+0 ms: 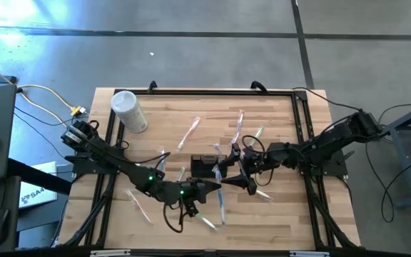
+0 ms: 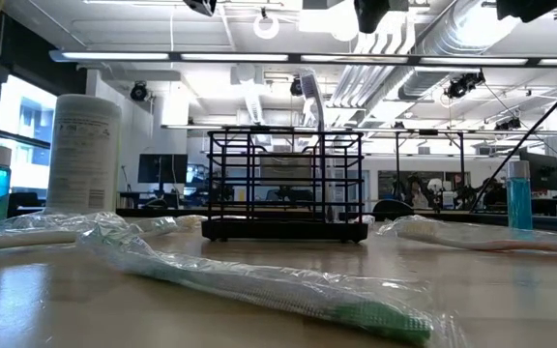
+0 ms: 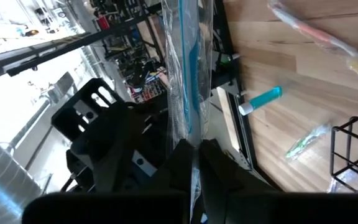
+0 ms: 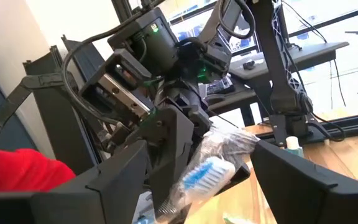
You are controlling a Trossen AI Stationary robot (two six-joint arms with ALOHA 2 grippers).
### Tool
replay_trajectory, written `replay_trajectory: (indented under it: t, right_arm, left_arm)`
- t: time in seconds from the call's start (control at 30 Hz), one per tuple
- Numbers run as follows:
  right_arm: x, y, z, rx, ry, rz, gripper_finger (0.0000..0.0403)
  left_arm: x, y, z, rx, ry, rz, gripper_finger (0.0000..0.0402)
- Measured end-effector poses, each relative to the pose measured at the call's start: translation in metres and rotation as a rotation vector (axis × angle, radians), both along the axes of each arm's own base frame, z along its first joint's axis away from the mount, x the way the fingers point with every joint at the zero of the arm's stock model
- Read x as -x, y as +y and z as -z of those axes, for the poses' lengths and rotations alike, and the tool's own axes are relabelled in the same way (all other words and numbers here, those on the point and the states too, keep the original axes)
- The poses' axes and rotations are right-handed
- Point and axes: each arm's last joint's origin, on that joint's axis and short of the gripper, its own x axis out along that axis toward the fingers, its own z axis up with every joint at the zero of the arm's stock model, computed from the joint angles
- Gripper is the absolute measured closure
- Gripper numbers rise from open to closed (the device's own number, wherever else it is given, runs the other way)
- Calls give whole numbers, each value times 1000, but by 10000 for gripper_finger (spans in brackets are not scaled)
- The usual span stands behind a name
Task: Pick & Place toothbrushing station
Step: Put the top blue toothbrush into the black mesh
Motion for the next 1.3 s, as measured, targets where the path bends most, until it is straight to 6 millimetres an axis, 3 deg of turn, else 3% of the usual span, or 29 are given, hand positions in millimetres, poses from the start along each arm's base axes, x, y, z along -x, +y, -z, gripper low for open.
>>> replay_trajectory:
  t: [0.37, 0.9, 1.07, 1.3]
  right_arm:
    - [-4, -13, 3, -102, 56, 16, 124]
    - [-4, -13, 6, -97, 86, -4, 127]
    - [-4, -13, 6, -72, 78, -3, 162]
    - [-5, -20, 6, -71, 80, 14, 248]
  left_arm:
    - [0, 0, 0, -183, 31, 17, 396]
    - [-12, 26, 0, -178, 38, -45, 396]
    - [-12, 26, 0, -175, 38, -49, 396]
    - [-12, 26, 0, -174, 39, -45, 396]
